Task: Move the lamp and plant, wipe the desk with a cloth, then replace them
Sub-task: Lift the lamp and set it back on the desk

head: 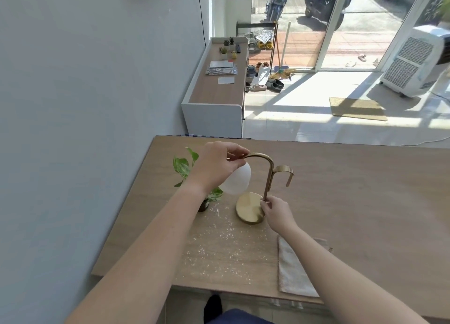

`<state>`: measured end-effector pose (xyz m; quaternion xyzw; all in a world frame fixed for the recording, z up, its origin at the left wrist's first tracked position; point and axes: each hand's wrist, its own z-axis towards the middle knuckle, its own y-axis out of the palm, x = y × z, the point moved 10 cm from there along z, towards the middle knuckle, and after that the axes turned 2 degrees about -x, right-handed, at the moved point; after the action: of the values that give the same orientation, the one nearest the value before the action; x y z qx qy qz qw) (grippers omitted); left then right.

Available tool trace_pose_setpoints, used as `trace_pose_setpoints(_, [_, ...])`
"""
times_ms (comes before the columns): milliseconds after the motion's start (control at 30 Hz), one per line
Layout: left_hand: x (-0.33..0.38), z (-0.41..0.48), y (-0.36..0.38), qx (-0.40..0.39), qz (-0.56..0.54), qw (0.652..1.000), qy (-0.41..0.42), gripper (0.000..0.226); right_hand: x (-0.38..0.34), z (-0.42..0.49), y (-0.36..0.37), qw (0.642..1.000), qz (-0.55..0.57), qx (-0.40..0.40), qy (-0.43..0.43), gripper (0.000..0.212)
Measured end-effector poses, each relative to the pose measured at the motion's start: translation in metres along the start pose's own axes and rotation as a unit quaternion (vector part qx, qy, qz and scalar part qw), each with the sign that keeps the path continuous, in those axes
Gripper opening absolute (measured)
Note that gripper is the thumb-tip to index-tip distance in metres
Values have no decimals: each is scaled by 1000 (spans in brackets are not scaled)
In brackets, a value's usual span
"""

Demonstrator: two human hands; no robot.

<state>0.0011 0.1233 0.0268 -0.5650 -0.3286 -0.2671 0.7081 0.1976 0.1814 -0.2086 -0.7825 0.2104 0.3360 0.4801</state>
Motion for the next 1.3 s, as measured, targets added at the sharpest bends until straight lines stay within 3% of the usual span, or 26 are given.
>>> trace_pose_setpoints(367, [-2, 7, 2, -24, 22, 999, 3, 23, -4, -5, 1, 999, -8, 42, 5, 16])
trace_pose_setpoints(833, [-3, 25, 1, -58, 13, 998, 9, 21, -7, 8, -5, 999, -36, 36, 3, 19])
trace_pose_setpoints(1300, [7, 118, 0, -61, 24, 997, 43, 24, -34, 85, -51, 998, -26, 58, -4, 18])
